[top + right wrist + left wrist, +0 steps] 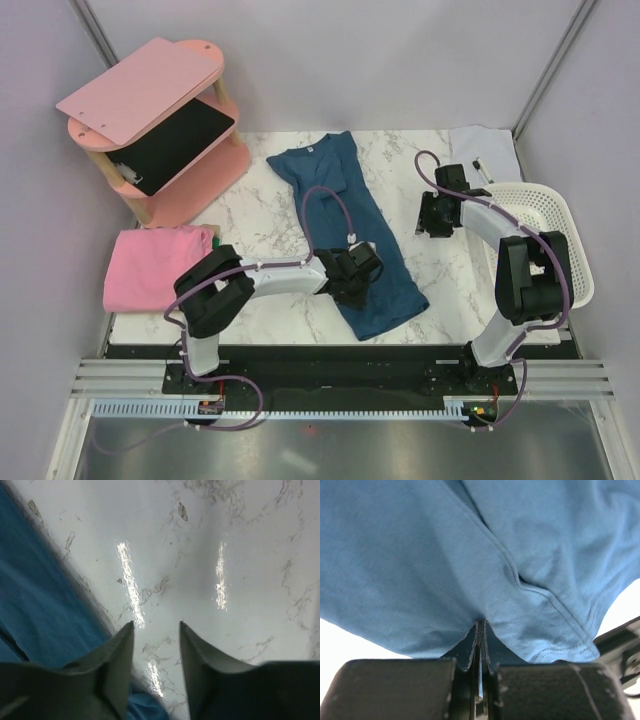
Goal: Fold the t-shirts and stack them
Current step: Fold the tshirt
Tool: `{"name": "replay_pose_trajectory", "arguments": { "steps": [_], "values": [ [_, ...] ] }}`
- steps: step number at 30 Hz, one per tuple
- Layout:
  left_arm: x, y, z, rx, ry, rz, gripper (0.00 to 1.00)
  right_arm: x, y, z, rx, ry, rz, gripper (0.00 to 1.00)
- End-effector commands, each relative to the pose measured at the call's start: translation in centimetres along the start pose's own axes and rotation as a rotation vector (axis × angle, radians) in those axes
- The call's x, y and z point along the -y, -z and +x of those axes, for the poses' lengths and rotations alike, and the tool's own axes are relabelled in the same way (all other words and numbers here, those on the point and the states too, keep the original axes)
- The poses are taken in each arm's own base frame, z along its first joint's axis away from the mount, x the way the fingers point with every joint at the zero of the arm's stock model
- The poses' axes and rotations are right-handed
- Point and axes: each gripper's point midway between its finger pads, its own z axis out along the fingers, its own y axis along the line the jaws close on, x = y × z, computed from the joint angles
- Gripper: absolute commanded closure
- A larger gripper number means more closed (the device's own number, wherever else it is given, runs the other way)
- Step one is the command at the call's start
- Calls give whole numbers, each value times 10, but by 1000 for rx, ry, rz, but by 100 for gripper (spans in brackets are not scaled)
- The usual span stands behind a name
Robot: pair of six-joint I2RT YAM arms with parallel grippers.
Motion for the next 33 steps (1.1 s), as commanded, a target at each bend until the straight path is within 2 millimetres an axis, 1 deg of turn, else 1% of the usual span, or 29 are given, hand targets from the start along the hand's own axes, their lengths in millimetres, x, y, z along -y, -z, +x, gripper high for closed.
{"name": "replay_pose_trajectory", "arguments": {
  "steps": [1,2,3,4,5,6,7,8,9,10,11,13,14,16,17,18,19,20,21,22,23,24,25,26,27,28,29,30,33],
  "values": [
    [-40,16,43,-112,44,-124,98,-11,9,-4,44,31,-74,40],
    [-50,24,50,-121,43,-144,98,-17,8,-2,36,32,-105,34],
    [-56,29,52,-115,43,-162,98,-22,5,-3,41,39,-125,24],
    [-67,33,61,-125,41,-192,98,-25,-1,0,29,42,-133,19],
    [-74,44,60,-108,41,-211,98,-29,-3,0,25,49,-146,16],
    [-80,50,63,-109,44,-231,98,-42,-4,-4,38,69,-178,8],
    [-89,54,69,-113,45,-254,98,-49,-11,-1,23,77,-189,7],
    [-93,66,70,-99,45,-259,98,-60,-11,-11,50,86,-216,7],
    [-97,71,72,-96,48,-270,98,-76,-18,-6,30,110,-250,8],
    [-102,77,74,-90,51,-278,98,-87,-20,-9,33,119,-274,9],
    [-102,86,71,-64,54,-269,98,-109,-17,-21,70,145,-313,11],
    [-107,97,70,-40,53,-272,98,-128,-27,-27,84,164,-339,16],
    [-109,102,66,-11,50,-277,98,-148,-23,-46,143,172,-377,24],
    [-105,117,56,52,48,-245,98,-160,-35,-56,161,170,-392,40],
    [-104,123,49,89,49,-237,98,-172,-31,-74,210,161,-423,62],
    [-102,133,42,132,52,-215,95,-174,-43,-77,205,157,-420,72],
    [-100,140,37,163,55,-203,89,-177,-45,-84,220,155,-419,81],
    [-103,146,32,200,58,-209,80,-187,-41,-101,268,157,-443,95],
    [-102,155,27,236,63,-192,73,-188,-51,-103,268,155,-440,100],
    [-105,158,25,253,63,-197,68,-192,-53,-107,277,157,-449,100],
    [-108,162,21,276,65,-211,62,-203,-48,-123,325,163,-483,100],
    [-109,165,20,289,65,-213,56,-206,-62,-121,312,167,-479,100],
    [-112,169,20,297,68,-225,52,-210,-67,-125,317,173,-481,100],
    [-116,171,17,315,72,-239,47,-223,-62,-141,348,182,-495,100],
    [-118,172,18,318,75,-247,34,-222,-88,-134,311,191,-473,100],
    [-119,172,17,323,80,-253,29,-226,-96,-137,304,196,-475,100],
    [-120,173,18,323,80,-259,25,-242,-86,-154,327,208,-504,100],
    [-121,173,18,326,83,-263,21,-242,-110,-144,291,210,-488,100],
    [-125,171,20,317,91,-281,18,-251,-122,-157,324,223,-451,100]
  ]
}}
